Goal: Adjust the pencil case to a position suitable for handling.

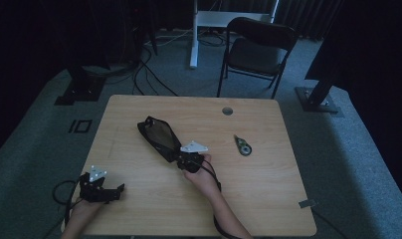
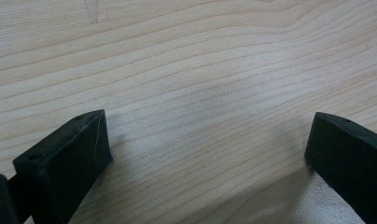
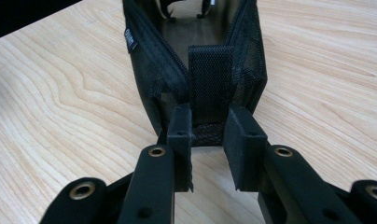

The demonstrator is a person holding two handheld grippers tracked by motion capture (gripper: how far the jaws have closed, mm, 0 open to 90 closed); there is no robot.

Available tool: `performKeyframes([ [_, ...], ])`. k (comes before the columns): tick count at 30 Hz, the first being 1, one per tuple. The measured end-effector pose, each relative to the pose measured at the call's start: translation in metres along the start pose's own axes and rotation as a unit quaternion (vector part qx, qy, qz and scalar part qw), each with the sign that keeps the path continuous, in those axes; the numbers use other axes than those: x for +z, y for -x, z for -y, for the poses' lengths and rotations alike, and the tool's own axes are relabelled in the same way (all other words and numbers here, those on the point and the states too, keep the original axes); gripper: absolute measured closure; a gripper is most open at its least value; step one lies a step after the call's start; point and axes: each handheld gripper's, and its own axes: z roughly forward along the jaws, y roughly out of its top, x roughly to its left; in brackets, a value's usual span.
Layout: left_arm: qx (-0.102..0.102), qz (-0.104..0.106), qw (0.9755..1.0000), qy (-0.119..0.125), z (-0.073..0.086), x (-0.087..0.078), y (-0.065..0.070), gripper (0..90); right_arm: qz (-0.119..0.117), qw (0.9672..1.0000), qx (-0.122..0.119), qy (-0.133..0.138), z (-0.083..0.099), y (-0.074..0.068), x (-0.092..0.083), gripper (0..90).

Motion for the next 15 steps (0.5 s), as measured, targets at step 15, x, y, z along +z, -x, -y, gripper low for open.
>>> performKeyframes([
  [15, 0.0, 0.0, 1.0, 0.0, 0.0, 0.0, 0.0, 0.1, 0.009, 0.9999, -0.006, 0.001, 0.011, 0.011, -0.02, 72.9],
])
